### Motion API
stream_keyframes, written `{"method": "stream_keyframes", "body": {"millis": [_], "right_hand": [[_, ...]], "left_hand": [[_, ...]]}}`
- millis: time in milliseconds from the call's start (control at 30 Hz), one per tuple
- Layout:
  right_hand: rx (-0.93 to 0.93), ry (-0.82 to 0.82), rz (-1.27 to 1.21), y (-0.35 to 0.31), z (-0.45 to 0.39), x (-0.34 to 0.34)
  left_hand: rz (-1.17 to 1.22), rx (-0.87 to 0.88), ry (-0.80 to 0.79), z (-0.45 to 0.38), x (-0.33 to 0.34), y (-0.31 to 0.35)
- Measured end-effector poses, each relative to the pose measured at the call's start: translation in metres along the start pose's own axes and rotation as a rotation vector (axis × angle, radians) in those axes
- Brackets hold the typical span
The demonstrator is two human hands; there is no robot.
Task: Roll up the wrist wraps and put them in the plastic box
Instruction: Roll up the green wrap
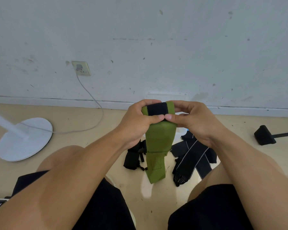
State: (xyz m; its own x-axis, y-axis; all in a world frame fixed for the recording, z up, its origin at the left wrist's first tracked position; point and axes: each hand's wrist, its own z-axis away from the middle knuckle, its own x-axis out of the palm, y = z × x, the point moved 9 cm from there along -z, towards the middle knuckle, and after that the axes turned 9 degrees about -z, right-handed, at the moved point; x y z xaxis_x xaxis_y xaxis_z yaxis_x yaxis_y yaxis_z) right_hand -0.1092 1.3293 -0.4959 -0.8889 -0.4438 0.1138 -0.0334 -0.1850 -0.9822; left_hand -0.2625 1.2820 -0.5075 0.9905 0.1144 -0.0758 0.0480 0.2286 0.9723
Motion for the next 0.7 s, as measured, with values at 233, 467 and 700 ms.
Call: {"method": "stream_keyframes", "body": {"millis": [233,467,700], "right_hand": [[-0.054,0.027,0.027,-0.006,0.000,-0.002],[-0.267,0.105,0.162,-0.027,0.004,-0.005],[-0.207,0.047,0.127,-0.021,0.001,0.000]], "left_hand": [[-0.024,0.049,0.050,0.000,-0.005,0.007],[0.064,-0.113,-0.139,0.005,0.017,0.001],[0.179,-0.114,-0.033,0.001,0.007,-0.003]]}}
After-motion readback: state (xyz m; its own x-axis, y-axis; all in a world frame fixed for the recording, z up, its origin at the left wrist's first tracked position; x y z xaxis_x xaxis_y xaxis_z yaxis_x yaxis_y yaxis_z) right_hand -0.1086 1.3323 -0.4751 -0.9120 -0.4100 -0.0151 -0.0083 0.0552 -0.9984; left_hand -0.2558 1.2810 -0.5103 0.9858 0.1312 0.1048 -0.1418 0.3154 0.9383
